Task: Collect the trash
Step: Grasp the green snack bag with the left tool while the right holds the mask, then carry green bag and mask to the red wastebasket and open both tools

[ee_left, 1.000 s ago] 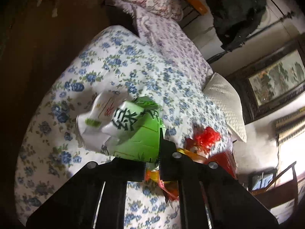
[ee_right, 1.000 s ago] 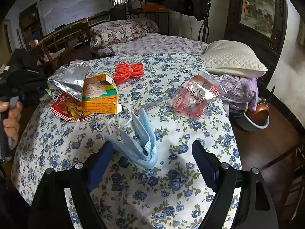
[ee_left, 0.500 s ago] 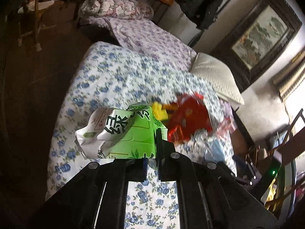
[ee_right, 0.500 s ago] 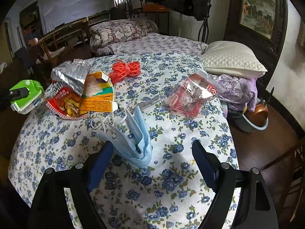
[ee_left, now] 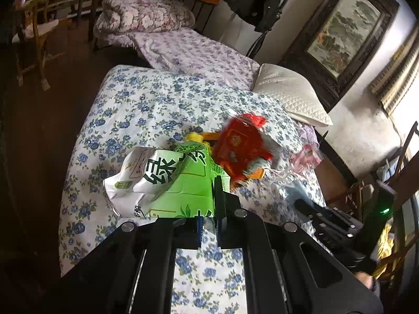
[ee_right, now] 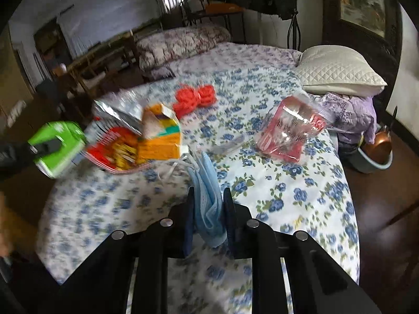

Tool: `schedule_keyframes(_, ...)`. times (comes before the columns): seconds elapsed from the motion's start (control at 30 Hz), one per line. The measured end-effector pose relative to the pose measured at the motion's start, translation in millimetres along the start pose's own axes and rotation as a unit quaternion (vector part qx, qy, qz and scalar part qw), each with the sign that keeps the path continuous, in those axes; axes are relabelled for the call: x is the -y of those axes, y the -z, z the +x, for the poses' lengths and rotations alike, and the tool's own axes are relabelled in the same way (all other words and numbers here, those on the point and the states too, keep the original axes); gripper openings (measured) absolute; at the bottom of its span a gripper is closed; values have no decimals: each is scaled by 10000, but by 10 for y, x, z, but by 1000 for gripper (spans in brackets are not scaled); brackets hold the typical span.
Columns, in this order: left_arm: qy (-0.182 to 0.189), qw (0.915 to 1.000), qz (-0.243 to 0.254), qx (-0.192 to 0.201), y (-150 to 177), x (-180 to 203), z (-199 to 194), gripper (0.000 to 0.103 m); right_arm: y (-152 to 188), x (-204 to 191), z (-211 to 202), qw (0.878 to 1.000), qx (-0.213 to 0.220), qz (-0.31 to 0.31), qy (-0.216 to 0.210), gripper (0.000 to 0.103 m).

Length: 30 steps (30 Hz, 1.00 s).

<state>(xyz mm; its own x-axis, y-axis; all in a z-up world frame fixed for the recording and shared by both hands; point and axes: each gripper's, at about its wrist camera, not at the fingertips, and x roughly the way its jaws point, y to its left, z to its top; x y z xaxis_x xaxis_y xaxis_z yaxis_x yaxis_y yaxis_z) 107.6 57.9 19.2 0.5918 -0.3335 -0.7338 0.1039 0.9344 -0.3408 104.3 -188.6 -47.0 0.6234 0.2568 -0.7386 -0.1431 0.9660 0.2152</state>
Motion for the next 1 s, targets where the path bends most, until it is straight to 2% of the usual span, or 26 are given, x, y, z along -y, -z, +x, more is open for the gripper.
schedule_keyframes(0.27,-41,9986,458,251,286,330,-386,8,279,-35,-727,9980,600,77,-200,20)
schedule_keyframes(0.47,41,9954,864,410,362,709,-609,8,496,294,-1225,9940,952,467,-269,20)
schedule_keyframes(0.6,127,9927,1123,422,387,980,-656,8,654,530,-1473,9930,1038,559,-78,21)
schedule_keyframes(0.83,453,9798,1944,156,601,1700,-504,8,1076,1149,-1726,9900,945,1000,303,21)
schedule_keyframes(0.97,800,9671,2405,-203,830,2230,-270,8,1332,1483,-1833,9872,873,1199,593,21)
schedule_keyframes(1.0,907,9618,2564,-328,913,2412,-192,8,1407,1581,-1861,9860,846,1265,682,21)
